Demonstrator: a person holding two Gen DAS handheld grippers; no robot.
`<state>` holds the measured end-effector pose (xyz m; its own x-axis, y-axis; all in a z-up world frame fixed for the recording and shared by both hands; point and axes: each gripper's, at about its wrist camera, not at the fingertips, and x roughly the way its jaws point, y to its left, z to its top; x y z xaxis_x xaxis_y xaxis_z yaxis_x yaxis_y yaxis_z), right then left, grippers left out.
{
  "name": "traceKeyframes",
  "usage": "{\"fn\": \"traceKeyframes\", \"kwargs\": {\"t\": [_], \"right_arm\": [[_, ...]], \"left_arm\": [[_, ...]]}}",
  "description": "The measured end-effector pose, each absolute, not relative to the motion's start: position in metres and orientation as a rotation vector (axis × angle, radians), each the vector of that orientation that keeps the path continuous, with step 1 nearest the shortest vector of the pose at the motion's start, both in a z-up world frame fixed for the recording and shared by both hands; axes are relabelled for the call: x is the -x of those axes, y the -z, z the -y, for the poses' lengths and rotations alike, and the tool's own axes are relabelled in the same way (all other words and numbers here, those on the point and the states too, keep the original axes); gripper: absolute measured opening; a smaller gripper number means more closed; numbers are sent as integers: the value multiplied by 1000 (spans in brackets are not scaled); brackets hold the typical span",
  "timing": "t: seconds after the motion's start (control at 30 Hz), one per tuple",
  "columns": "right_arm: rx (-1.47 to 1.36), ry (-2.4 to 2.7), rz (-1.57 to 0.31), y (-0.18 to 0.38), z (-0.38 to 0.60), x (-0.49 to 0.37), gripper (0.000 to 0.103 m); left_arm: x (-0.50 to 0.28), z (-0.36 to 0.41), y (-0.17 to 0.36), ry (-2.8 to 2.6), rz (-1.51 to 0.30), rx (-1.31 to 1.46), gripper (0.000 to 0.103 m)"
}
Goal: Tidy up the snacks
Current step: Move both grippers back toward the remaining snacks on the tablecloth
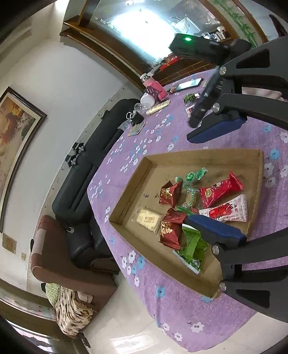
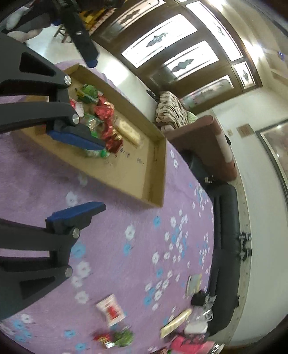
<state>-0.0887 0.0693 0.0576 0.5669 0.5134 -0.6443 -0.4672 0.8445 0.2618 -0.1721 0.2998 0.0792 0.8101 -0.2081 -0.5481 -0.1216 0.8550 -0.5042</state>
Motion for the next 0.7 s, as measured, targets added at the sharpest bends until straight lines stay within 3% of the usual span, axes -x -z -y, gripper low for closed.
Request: {"fn": "traceKeyframes", "kwargs": {"t": [0.27, 0.43, 0.7], "right_arm": [[-120, -504, -821, -41, -43, 106, 48], [-113, -482, -790, -48, -29, 126, 48], [-137, -419, -729, -65, 8, 149, 51]], "left_arm": [[181, -286, -85, 74, -616, 543, 73], [195, -268, -101, -21, -550, 490, 102], [212, -244, -121, 51, -503, 441, 102]]}}
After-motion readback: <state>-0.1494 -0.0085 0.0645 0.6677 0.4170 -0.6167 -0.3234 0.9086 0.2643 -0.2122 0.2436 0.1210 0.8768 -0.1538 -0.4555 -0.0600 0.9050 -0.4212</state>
